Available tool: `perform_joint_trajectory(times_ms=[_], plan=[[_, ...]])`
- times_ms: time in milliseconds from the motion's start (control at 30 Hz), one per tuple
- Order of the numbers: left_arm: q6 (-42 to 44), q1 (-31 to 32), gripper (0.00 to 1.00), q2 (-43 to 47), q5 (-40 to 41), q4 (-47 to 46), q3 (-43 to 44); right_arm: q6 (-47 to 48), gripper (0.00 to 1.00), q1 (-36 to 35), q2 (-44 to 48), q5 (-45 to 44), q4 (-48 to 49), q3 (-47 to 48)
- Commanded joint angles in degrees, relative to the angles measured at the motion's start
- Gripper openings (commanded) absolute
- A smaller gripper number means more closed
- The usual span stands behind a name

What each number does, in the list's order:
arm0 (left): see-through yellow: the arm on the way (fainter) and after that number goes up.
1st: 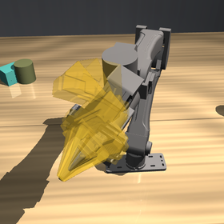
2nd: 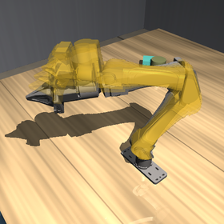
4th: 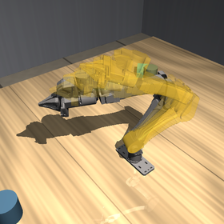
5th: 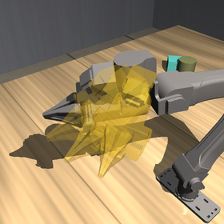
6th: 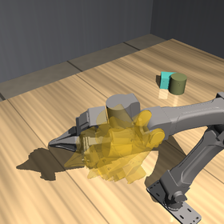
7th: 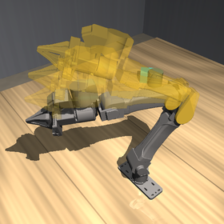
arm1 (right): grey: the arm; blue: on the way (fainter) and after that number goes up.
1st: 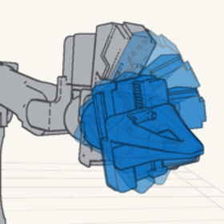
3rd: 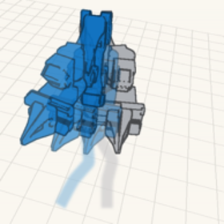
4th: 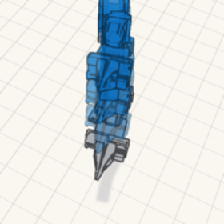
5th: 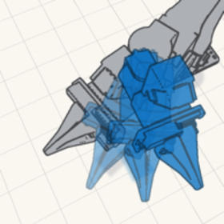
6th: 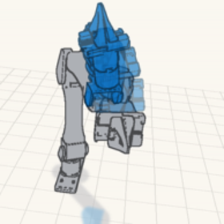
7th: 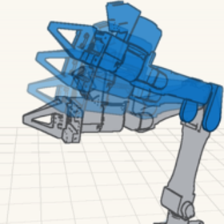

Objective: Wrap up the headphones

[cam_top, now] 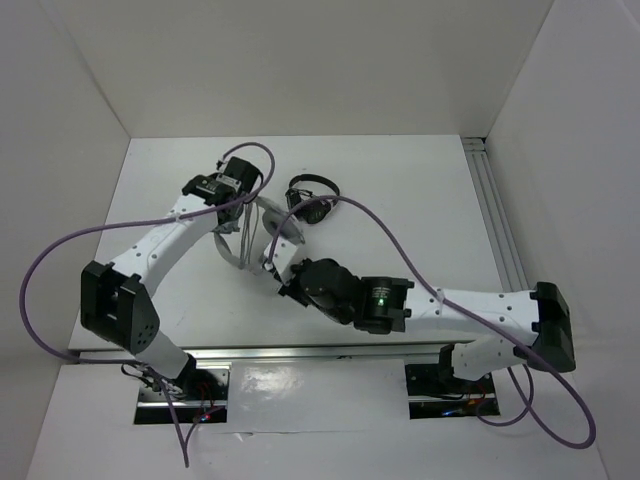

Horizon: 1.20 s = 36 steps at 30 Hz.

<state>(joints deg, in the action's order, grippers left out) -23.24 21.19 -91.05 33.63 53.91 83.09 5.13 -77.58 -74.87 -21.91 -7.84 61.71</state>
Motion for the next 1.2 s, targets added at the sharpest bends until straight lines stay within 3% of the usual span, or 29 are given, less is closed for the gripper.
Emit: perform_joint_trajectory(times_ms=[0,167,267,400,667,833,1000,1167], plan=[[2.59,2.80,0.00,5.61,-0.49,-4.35,-3.79,8.58,0.00,4.36,0.87,-18.76,-11.50,4.02],[4.61,10.17,0.00,11.49,-4.18,-5.04,-11.18,18.77,0.00,14.00,3.06,-25.81,-1.06,3.94],[5.84,15.00,0.00,16.41,-6.38,-6.53,-15.67,20.19,0.00,21.64,3.59,-21.61,2.30,4.90],[2.60,16.87,0.00,19.06,-4.99,-5.33,-17.35,16.33,0.00,24.85,2.54,-13.61,-1.91,10.87],[-9.97,11.35,0.00,11.07,3.98,3.22,-3.91,11.50,0.00,11.94,3.59,-4.99,-7.09,14.40],[-12.17,2.64,0.00,7.12,-1.97,2.69,7.49,8.60,0.00,-0.61,4.82,-5.25,-7.11,12.91],[-14.20,-7.19,0.00,1.50,-7.69,2.08,16.57,4.64,0.00,-8.54,3.68,-4.38,-6.15,9.75],[-15.35,-11.96,0.00,-4.31,-8.40,2.69,22.55,3.93,0.00,-17.67,1.49,-8.93,-4.91,9.91]])
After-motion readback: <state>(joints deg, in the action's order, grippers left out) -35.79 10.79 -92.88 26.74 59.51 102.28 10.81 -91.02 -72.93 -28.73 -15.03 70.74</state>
